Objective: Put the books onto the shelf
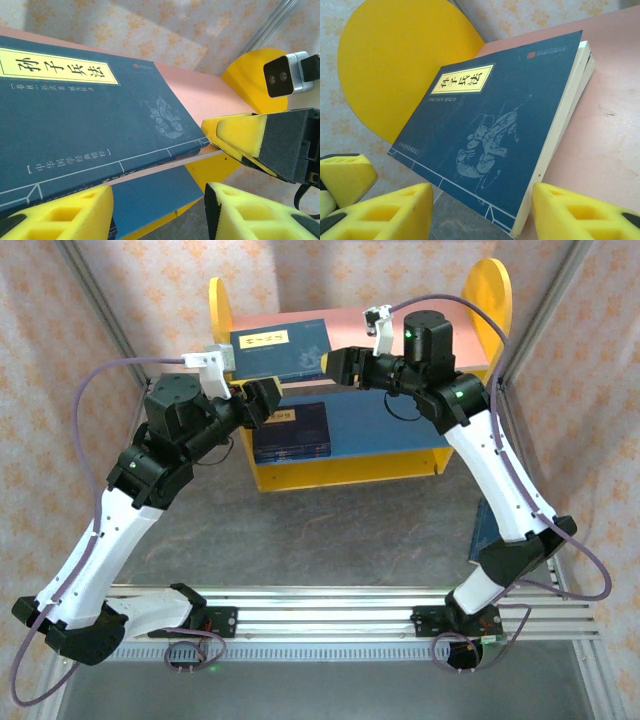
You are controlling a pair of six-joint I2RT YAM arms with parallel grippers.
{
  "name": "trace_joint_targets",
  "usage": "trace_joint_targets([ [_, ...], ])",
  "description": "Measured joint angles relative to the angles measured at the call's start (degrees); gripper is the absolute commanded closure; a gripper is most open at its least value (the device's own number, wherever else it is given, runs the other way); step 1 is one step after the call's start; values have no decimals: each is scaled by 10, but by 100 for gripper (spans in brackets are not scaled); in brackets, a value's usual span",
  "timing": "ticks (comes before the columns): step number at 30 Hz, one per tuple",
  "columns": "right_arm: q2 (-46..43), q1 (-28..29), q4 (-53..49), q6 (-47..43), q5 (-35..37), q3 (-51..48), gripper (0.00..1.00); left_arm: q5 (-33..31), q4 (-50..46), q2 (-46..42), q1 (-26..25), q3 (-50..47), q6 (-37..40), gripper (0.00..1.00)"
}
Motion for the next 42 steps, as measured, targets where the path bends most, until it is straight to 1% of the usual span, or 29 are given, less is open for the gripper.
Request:
trace_joint_targets([
  [11,0,0,8,0,-21,-4,46,-9,-3,0,0,0,0,49],
  [42,0,0,10,9,-31,-4,46,-17,-5,16,0,0,7,49],
])
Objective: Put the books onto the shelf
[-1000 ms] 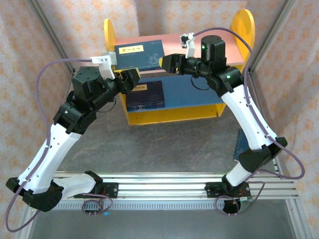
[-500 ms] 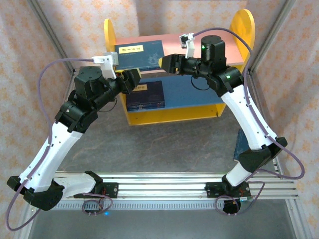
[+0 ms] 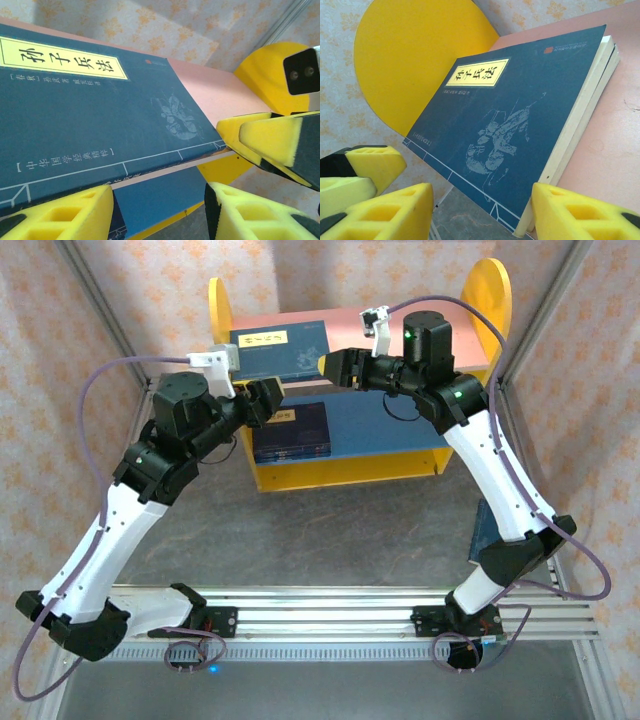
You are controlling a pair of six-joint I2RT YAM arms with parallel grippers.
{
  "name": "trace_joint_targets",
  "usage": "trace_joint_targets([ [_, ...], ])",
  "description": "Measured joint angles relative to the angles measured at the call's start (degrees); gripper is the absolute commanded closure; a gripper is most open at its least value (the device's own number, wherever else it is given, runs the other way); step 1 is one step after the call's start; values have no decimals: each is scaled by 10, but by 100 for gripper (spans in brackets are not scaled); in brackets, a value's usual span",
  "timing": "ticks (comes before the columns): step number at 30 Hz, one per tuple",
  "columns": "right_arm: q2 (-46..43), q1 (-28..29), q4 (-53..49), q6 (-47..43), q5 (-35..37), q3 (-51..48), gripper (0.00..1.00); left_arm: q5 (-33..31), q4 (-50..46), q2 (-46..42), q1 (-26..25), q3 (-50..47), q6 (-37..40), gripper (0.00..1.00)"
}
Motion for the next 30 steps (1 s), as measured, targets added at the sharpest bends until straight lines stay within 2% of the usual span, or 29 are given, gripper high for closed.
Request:
trace_joint_targets([
  [30,3,0,2,0,-12,1,45,-31,-19,21,0,17,30,48],
])
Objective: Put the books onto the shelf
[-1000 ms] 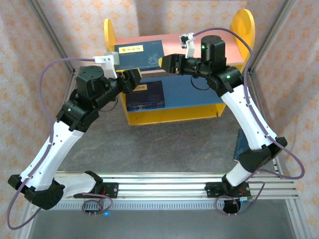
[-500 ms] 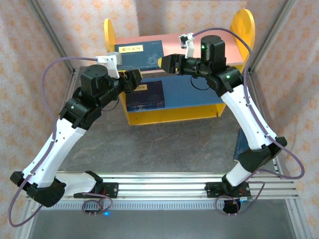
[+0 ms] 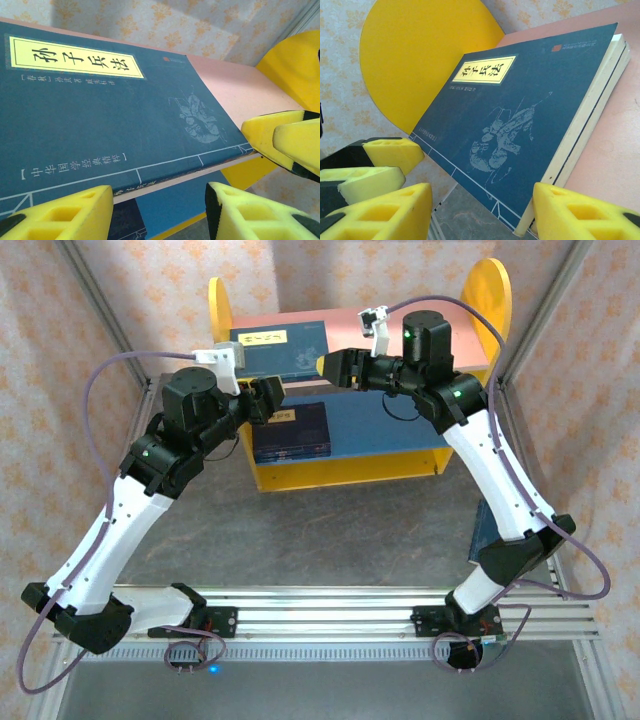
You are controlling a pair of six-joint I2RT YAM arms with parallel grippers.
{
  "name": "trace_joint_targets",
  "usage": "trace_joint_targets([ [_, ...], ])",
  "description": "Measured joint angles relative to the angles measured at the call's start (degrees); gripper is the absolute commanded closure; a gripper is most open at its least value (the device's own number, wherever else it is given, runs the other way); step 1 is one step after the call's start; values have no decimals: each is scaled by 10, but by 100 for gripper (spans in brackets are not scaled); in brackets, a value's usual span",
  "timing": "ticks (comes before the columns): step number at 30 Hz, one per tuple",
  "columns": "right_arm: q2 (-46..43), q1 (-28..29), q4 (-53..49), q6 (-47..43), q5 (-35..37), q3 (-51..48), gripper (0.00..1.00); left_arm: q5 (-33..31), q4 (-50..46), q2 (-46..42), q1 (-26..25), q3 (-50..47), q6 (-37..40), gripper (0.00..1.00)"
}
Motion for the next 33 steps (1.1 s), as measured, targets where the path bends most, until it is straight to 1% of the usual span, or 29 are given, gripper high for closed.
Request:
trace_joint_targets([
  [12,10,0,-5,0,-1,14,44,-4,0,0,0,0,0,48],
  [21,14,0,-5,0,-1,20,39,-5,-5,-2,0,0,2,48],
  [26,13,0,-5,0,-1,20,37,-30,-20,-32,0,1,16,46],
  [33,10,-1,-4,-3,-1,16,36,-90,-30,-100,0,16,36,46],
])
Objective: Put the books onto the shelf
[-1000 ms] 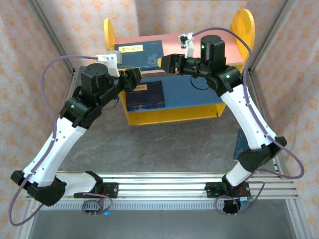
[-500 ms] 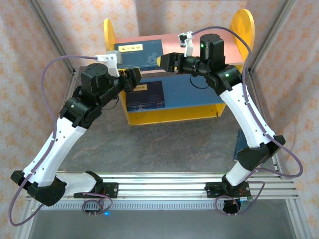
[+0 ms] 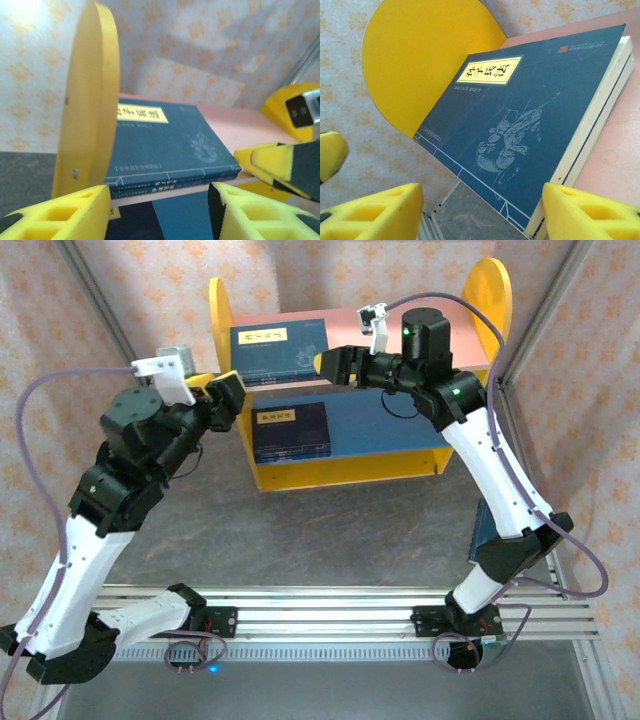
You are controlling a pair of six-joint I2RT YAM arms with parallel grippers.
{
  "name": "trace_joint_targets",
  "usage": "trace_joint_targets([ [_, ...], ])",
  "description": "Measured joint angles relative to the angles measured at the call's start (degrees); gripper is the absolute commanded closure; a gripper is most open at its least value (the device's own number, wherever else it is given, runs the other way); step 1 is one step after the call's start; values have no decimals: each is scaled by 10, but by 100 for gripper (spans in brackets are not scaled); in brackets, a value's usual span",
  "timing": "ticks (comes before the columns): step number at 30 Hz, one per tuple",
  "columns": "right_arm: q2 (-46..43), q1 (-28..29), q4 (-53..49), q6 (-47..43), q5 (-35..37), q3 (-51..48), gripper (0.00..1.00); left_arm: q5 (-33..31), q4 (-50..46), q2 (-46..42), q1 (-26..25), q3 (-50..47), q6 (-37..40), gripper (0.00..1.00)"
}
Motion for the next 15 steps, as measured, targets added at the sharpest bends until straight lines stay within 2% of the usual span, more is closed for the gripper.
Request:
trace_joint_targets([
  [10,-9,0,4,-9,6,-11,35,-33,-16,9,0,0,10,45],
  [15,-66,-1,0,-28,42,-75,35,-67,-31,-16,0,-37,17,44],
])
